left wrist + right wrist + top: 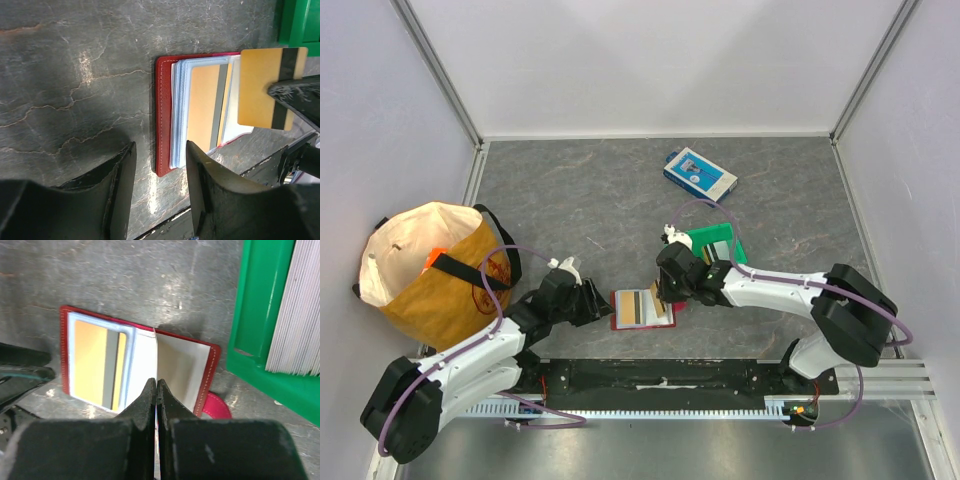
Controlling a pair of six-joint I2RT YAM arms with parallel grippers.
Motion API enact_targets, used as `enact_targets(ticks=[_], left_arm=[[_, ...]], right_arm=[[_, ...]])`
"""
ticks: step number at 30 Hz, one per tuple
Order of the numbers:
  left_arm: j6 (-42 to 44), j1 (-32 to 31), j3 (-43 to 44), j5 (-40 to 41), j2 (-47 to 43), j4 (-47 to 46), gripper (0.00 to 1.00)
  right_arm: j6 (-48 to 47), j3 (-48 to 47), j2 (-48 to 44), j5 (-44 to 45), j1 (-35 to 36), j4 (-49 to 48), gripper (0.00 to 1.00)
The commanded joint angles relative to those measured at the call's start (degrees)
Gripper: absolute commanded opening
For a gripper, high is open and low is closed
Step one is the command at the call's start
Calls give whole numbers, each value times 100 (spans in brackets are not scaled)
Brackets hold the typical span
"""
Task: Put the credit cards into the card holder
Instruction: Turn over the card slot in the card holder.
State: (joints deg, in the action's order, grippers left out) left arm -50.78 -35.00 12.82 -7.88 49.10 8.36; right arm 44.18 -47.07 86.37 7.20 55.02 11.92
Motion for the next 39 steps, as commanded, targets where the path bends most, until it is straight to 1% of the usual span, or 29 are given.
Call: enact_targets(ticks=[1, 9, 13, 18, 22, 26, 31, 35, 37, 39], left_arm=[[-81, -6, -113, -135, 64, -325, 51], [-125, -6, -245, -363, 249, -818, 55], [-168, -7, -350, -504, 380, -1152, 59], [-361, -15, -578, -723, 591, -1687, 58], [-467, 2, -658, -768, 609, -1952, 49], [-511, -7, -658, -741, 487, -2023, 35], [-546, -6, -667, -759, 328, -2145, 27], [-643, -6, -719, -750, 179, -2295, 30], [-713, -6, -763, -741, 100, -2400, 37], [-740, -6, -781, -759, 38, -2514, 38]], right_arm=[[38, 145, 248, 352, 35, 205, 0], [-41, 251, 688, 572, 43, 372, 0], [-85, 268, 873, 712, 43, 477, 0], [-112, 391, 882, 704, 43, 434, 0], [-147, 400, 838, 660, 43, 416, 0], [-156, 400, 847, 625, 43, 390, 0], [-156, 409, 855, 572, 43, 337, 0], [-164, 418, 882, 528, 43, 293, 0], [-182, 418, 890, 519, 43, 284, 0], [-173, 418, 908, 501, 43, 275, 0]])
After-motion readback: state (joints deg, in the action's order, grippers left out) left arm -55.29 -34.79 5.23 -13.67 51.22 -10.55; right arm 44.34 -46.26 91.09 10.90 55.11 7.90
